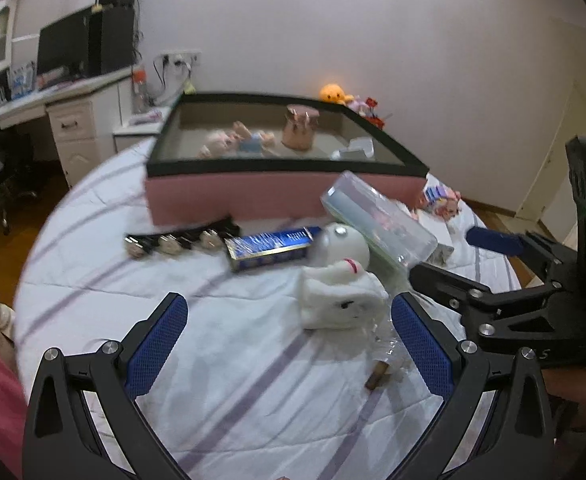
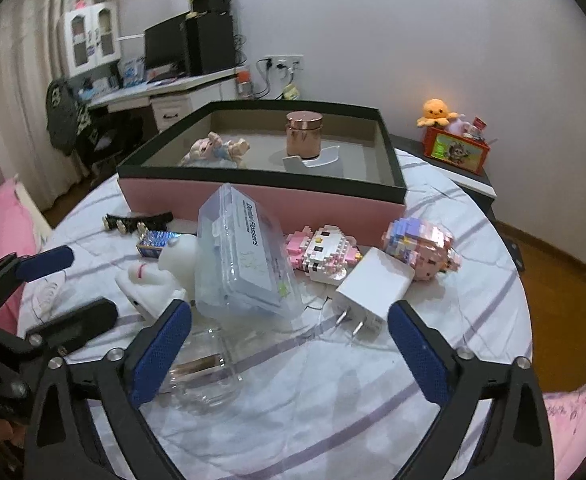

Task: Organize rigid objects
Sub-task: 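Grasp the white astronaut figure with left tool while right tool grasps clear case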

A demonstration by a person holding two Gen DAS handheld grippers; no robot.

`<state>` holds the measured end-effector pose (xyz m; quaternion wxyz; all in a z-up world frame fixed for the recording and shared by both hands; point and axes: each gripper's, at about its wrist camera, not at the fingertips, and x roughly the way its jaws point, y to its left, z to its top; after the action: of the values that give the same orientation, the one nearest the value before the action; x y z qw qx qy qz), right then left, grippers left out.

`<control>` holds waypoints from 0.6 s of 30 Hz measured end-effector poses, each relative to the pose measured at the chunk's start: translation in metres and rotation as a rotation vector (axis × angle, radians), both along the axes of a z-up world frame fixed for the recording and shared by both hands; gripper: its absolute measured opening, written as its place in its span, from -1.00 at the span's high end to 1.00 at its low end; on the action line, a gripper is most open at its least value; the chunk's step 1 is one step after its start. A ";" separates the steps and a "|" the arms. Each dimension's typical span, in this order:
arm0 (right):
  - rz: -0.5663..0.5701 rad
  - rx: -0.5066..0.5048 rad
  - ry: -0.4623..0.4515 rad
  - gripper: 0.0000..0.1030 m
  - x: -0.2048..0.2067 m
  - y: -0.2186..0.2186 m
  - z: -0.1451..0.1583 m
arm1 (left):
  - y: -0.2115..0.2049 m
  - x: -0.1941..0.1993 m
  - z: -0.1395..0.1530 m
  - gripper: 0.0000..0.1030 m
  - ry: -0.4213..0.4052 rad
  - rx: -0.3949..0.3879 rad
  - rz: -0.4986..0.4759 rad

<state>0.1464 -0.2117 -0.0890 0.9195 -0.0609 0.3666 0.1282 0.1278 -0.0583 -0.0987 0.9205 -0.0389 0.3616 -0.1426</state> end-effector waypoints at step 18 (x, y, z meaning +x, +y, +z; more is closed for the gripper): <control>0.223 -0.222 -0.048 -0.47 0.017 0.044 -0.016 | 0.010 0.013 -0.014 -1.00 0.095 -0.058 0.026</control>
<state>0.1631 -0.1673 -0.1050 0.8957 -0.2056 0.3474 0.1864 0.1410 -0.0484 -0.1129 0.9025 -0.0771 0.4003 -0.1388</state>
